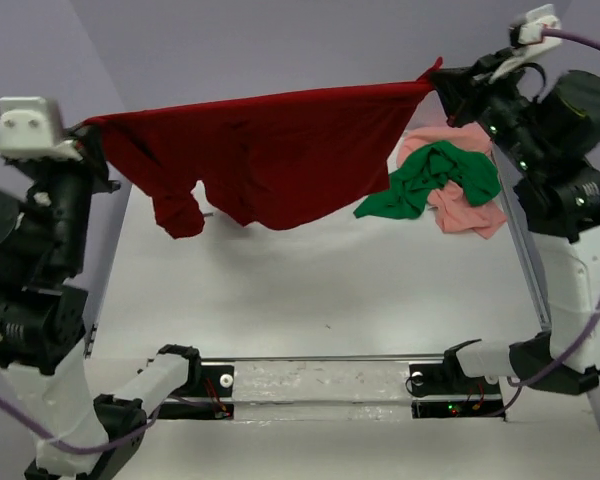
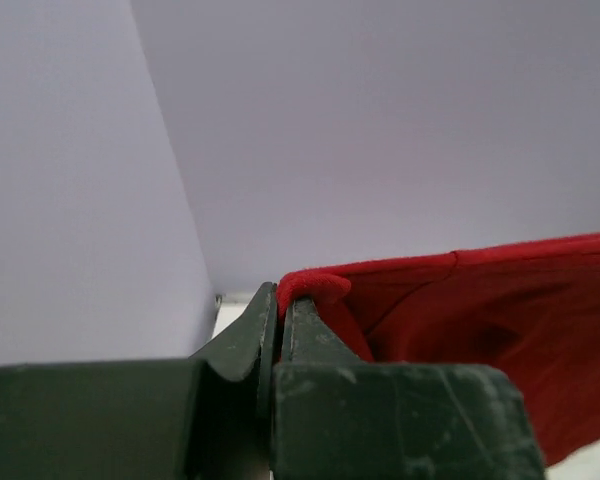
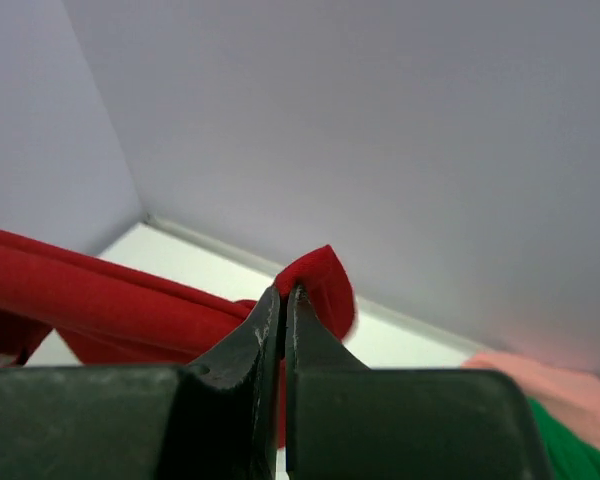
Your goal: Fold and stack the t-shirts
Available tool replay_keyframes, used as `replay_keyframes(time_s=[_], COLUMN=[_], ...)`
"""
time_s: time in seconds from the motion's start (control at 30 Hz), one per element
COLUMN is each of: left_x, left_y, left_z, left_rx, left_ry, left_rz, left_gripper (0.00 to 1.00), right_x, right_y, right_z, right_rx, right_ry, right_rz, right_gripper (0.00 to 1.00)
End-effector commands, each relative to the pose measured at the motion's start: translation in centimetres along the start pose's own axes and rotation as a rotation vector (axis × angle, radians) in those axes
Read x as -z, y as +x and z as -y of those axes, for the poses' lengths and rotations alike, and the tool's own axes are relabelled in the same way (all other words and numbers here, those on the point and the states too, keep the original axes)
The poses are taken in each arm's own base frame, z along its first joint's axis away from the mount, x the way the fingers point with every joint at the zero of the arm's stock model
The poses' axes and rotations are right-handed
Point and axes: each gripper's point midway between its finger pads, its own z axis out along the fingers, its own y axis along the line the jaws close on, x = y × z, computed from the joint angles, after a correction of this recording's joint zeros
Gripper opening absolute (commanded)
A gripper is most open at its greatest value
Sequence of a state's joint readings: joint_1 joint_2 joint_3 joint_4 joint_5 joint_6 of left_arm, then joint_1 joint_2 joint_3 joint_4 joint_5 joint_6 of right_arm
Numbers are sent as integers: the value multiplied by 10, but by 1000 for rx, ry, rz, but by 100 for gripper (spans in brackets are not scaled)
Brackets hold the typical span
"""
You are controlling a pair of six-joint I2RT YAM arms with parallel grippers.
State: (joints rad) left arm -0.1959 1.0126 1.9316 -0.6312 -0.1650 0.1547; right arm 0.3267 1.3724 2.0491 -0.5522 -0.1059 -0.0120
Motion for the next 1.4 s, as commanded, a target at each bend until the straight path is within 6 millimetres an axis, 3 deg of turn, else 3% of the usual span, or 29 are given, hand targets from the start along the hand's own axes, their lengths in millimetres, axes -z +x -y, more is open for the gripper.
replay_keyframes(time_s=[0.0,0.17,0.23,0.33,0.43,0.47,0.5,0.57,0.6,0.63,0.67,0.7,0.73,0.77,0.8,0.83,0.87,0.9,0.93,0.97,1.0,1.03,1.1,1.13,1.23,1.37], left_x=[69,149,167,160,104,70,49,8,-21,-54,-93,-97,-128,-159,-173,-188,-210,-211,-230,-238,-246,-256,-262,-262,-257,-256], left_y=[-84,-139,-152,-155,-133,-105,-101,-72,-42,-24,19,23,52,94,114,137,179,182,220,240,261,298,338,351,382,395], left_z=[-36,-41,-36,-34,-38,-38,-41,-45,-46,-50,-52,-52,-48,-46,-46,-46,-46,-43,-43,-44,-44,-43,-40,-39,-37,-28], left_rx=[74,66,52,50,51,48,48,39,43,37,53,53,64,91,93,102,107,109,113,115,117,122,123,112,92,84], left_ry=[-116,-177,-185,-178,-172,-157,-157,-160,-158,-159,-158,-158,-124,-105,-99,-97,-94,-79,-78,-83,-82,-81,-85,-83,-90,-72], left_rz=[276,486,534,535,432,347,349,295,228,196,98,100,45,-27,-65,-106,-179,-186,-246,-282,-322,-387,-460,-482,-544,-541], left_gripper=[0,0,0,0,0,0,0,0,0,0,0,0,0,0,0,0,0,0,0,0,0,0,0,0,0,0], right_x=[68,146,163,160,106,87,53,12,-8,-45,-65,-85,-125,-141,-155,-182,-193,-202,-210,-216,-225,-229,-233,-231,-227,-223], right_y=[-84,-141,-150,-153,-122,-108,-86,-51,-35,-3,17,38,99,111,136,193,202,233,237,253,287,294,317,341,377,410], right_z=[11,11,13,24,33,36,39,43,44,57,64,68,83,89,98,109,113,117,121,124,129,132,135,135,135,138], right_rx=[33,43,62,87,111,110,112,108,106,57,18,-17,-93,-102,-113,-129,-128,-135,-137,-142,-147,-143,-144,-150,-161,-157], right_ry=[102,150,176,233,245,242,235,228,216,202,187,158,152,163,175,194,197,203,213,222,233,241,250,250,258,272], right_rz=[225,385,414,407,283,240,179,96,63,1,-37,-76,-191,-203,-243,-329,-329,-378,-369,-384,-429,-433,-455,-499,-546,-589], right_gripper=[0,0,0,0,0,0,0,0,0,0,0,0,0,0,0,0,0,0,0,0,0,0,0,0,0,0])
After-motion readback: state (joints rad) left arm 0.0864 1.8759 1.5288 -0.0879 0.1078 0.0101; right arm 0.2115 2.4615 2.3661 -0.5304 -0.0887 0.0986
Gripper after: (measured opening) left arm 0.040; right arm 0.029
